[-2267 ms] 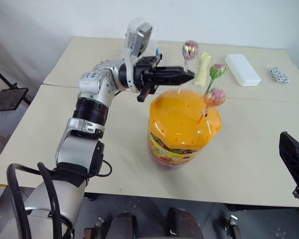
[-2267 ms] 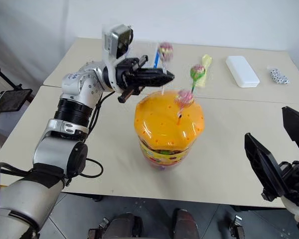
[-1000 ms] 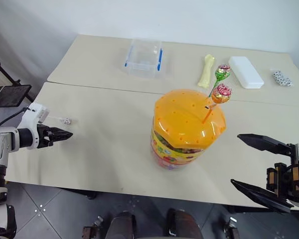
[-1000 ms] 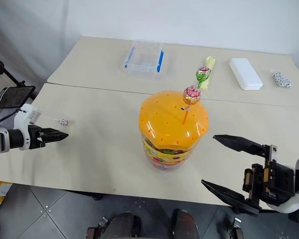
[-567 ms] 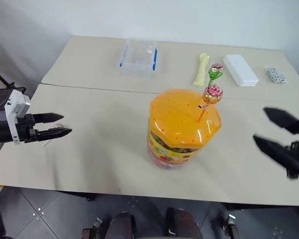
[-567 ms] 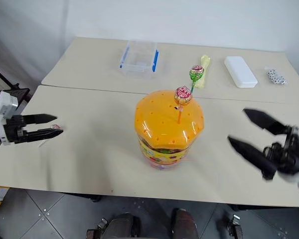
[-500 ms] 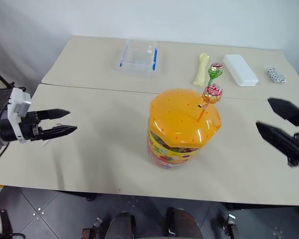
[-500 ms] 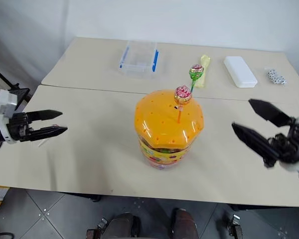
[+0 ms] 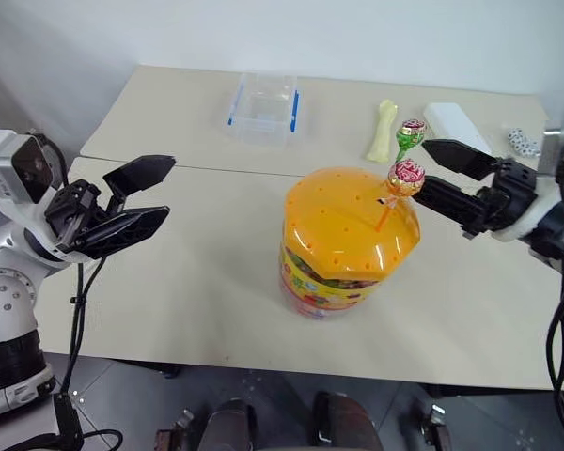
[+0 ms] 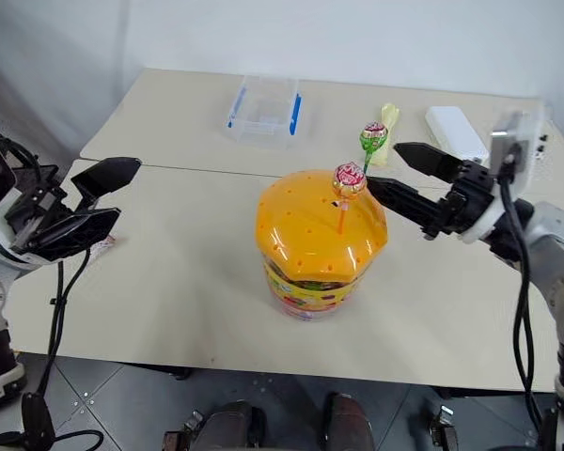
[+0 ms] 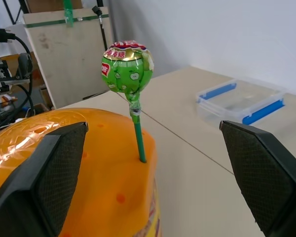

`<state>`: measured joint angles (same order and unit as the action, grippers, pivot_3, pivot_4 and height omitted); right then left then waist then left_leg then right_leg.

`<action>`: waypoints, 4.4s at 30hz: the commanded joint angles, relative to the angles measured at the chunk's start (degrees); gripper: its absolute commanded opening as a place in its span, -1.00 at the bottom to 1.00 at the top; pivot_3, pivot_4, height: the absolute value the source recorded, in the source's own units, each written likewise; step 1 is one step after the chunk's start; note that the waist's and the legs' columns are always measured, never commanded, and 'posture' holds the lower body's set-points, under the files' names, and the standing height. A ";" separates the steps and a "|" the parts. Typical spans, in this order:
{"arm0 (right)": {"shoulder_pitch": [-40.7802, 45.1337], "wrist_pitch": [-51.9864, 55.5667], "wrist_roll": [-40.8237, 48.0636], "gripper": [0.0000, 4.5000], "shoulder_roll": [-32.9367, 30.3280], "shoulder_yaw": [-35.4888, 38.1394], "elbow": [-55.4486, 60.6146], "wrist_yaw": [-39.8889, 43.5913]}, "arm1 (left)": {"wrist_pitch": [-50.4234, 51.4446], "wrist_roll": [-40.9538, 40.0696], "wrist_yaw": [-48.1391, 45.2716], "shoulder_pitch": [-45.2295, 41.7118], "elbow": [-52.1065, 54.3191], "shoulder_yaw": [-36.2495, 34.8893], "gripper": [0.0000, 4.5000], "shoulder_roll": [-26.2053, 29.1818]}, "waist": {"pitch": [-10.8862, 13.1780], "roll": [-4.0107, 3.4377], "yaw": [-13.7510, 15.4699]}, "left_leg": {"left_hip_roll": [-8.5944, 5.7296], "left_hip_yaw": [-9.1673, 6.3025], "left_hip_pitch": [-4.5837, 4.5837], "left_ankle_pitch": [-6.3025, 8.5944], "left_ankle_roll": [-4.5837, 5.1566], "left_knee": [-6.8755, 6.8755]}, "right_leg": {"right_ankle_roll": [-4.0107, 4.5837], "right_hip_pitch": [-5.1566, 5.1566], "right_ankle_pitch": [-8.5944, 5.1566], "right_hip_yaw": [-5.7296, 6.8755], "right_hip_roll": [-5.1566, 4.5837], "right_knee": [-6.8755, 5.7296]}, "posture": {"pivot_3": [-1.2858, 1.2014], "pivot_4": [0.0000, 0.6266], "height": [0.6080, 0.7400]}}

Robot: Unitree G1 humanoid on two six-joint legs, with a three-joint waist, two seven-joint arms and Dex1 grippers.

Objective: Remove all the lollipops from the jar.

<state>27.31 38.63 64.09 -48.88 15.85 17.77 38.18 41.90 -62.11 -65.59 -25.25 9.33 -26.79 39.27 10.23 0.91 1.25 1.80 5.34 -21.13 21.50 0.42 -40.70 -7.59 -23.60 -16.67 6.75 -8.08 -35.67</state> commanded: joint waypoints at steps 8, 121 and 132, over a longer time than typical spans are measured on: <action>5.86 2.13 -3.39 0.45 2.68 -2.55 -2.23 2.86 | -2.40 -0.60 -0.29 0.62 1.16 1.26 1.00 -0.76 | 0.00 0.00 0.09 | 0.01 -0.02 -0.01 0.00 0.00 0.00 | 0.00 0.00 0.00 0.03 0.03 0.02 | 0.03 -0.52 1.00; -13.36 5.29 4.75 -0.99 -13.83 29.36 -10.95 7.45 | -8.84 -0.92 -3.01 2.10 7.30 11.36 1.00 -10.18 | 0.02 -0.54 0.35 | -0.07 -0.03 -0.15 0.16 0.26 -0.17 | -0.30 0.21 0.18 -0.20 0.05 0.46 | 0.03 -0.52 1.00; -30.67 6.29 -26.05 -0.99 -16.70 16.07 -18.65 2.52 | -21.23 20.91 -17.85 3.32 -3.61 21.33 1.00 1.07 | -0.06 -0.71 -0.60 | 0.01 0.56 0.04 0.15 0.26 -0.04 | -0.28 0.13 0.16 -0.61 0.21 0.71 | 0.03 -0.52 1.00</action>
<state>-3.40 44.96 41.53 -65.44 34.80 -0.49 42.59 23.12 -43.74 -81.64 -22.02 6.56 -6.23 39.58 10.17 0.20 0.65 1.84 5.90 -21.10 21.65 0.67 -40.74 -7.87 -23.49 -16.51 6.15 -7.85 -34.96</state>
